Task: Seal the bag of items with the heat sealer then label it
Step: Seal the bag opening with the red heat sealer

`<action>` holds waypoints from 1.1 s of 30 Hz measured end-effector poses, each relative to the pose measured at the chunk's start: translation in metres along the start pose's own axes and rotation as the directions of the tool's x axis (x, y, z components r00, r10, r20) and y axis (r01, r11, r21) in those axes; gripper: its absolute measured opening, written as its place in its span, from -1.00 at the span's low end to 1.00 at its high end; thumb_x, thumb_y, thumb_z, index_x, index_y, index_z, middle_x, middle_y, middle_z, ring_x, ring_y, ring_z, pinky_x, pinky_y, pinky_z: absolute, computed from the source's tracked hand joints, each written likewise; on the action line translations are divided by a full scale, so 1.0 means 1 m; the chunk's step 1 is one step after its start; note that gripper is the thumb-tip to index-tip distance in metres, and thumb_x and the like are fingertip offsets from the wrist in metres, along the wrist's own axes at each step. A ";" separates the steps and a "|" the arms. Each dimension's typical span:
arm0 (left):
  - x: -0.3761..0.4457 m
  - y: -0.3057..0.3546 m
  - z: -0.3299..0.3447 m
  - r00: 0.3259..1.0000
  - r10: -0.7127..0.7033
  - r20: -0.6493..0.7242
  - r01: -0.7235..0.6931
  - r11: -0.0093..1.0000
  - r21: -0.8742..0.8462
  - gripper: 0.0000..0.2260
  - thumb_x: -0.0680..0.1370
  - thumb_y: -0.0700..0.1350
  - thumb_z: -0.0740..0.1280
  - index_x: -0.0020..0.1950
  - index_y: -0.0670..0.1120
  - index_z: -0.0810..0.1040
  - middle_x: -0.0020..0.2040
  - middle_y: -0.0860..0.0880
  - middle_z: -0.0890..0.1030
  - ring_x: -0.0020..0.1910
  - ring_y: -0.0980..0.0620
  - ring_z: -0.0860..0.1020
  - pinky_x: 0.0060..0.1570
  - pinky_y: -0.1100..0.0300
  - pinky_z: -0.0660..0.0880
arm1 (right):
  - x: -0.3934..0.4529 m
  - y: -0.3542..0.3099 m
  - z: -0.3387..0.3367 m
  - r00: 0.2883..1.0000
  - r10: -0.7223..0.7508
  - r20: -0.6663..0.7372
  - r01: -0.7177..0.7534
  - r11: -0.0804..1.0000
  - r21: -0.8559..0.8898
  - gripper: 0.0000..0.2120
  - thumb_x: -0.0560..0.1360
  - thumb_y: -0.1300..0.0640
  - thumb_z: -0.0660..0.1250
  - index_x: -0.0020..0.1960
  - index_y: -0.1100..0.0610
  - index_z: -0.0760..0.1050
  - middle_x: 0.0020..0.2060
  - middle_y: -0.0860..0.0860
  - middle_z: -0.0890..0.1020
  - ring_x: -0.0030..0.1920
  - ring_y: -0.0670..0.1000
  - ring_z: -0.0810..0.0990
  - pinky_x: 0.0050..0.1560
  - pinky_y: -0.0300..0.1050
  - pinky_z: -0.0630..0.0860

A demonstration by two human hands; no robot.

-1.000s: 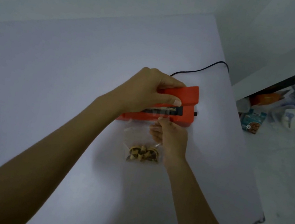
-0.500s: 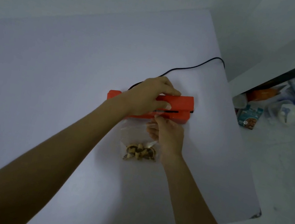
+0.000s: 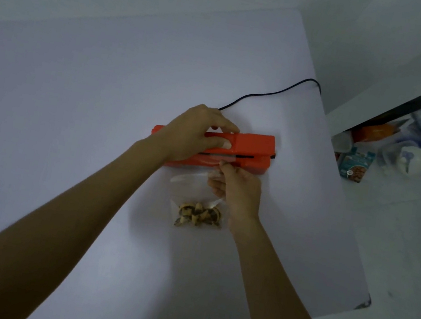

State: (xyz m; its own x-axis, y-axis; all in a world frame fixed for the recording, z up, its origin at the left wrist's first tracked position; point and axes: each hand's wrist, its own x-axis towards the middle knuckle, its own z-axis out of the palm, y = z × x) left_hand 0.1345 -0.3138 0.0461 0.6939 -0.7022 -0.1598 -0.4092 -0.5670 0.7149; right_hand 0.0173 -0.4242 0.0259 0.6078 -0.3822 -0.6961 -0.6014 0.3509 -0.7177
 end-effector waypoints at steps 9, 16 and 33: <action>-0.002 -0.005 0.007 0.996 -0.057 -0.068 0.055 0.998 -0.027 -0.77 0.49 0.03 0.40 0.13 0.06 0.61 0.03 0.04 0.59 0.01 0.06 0.50 0.09 0.10 0.45 | 0.001 0.000 -0.015 0.998 0.021 0.065 -0.020 0.999 -0.030 -0.84 0.49 0.07 0.42 -0.10 0.17 0.64 -0.22 0.12 0.73 -0.24 -0.01 0.70 -0.20 -0.20 0.62; -0.001 -0.003 0.007 0.996 -0.064 -0.057 0.061 0.997 -0.052 -0.78 0.48 0.00 0.42 0.12 0.03 0.63 0.02 0.00 0.59 0.01 0.04 0.52 0.03 0.23 0.43 | 0.007 -0.001 -0.035 0.992 0.080 0.101 -0.069 0.991 -0.112 -0.86 0.50 0.10 0.34 -0.06 0.15 0.63 -0.19 0.09 0.74 -0.12 0.07 0.71 -0.05 -0.06 0.59; 0.003 -0.002 0.001 0.993 -0.118 0.011 0.119 0.989 -0.090 -0.79 0.48 0.02 0.42 0.11 0.10 0.61 0.11 0.01 0.55 0.04 0.06 0.51 -0.02 0.30 0.40 | 0.004 -0.002 -0.043 0.991 -0.082 0.103 0.107 0.959 -0.263 -0.62 0.47 -0.22 0.34 -0.08 0.10 0.65 -0.20 0.05 0.74 -0.14 0.01 0.72 0.00 -0.07 0.63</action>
State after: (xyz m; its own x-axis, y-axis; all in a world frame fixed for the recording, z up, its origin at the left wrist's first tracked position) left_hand 0.1364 -0.3150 0.0431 0.7310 -0.6349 -0.2503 -0.2691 -0.6052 0.7492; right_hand -0.0013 -0.4633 0.0258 0.7052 -0.3196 -0.6329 -0.6481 0.0712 -0.7582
